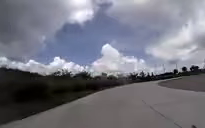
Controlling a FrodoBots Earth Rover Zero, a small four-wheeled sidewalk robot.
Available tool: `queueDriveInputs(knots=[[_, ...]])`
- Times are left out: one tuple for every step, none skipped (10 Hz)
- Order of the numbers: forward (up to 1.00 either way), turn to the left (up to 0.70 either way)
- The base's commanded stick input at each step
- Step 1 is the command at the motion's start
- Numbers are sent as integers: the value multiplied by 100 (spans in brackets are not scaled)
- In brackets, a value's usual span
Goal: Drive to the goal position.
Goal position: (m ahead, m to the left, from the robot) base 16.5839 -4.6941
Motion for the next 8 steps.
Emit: queueDriveInputs(knots=[[85, 0], [85, 0], [85, -9], [85, -24], [85, -34], [85, -34], [85, -34], [85, -34]])
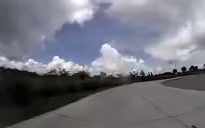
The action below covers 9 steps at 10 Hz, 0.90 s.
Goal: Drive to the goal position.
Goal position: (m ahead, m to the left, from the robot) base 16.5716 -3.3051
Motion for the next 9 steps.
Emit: queueDriveInputs(knots=[[85, -8], [85, 0], [85, 0], [85, 0], [85, 0], [85, 0], [85, 0], [85, 0], [85, 0]])
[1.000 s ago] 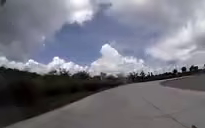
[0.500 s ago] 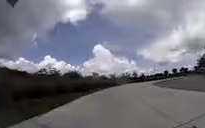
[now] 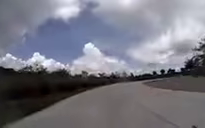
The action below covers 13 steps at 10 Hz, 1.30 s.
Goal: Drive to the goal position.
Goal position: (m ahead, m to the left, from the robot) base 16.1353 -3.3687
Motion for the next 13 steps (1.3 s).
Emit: queueDriveInputs(knots=[[85, 0], [85, 0], [85, 0], [85, 0], [85, 0], [85, 0], [85, 0], [85, 0], [85, 0], [85, 0], [85, 0], [85, 0], [85, 0]])
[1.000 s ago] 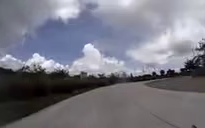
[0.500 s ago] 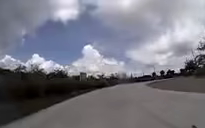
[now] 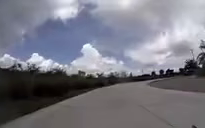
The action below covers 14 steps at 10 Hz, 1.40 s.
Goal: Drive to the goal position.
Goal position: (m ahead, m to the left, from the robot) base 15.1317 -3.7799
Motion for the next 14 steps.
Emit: queueDriveInputs(knots=[[85, 0], [85, 0], [85, 0], [85, 0], [85, 0], [85, 0], [85, 0], [85, 0], [85, 0], [85, 0], [85, 0], [85, 0], [85, 0], [85, 0]])
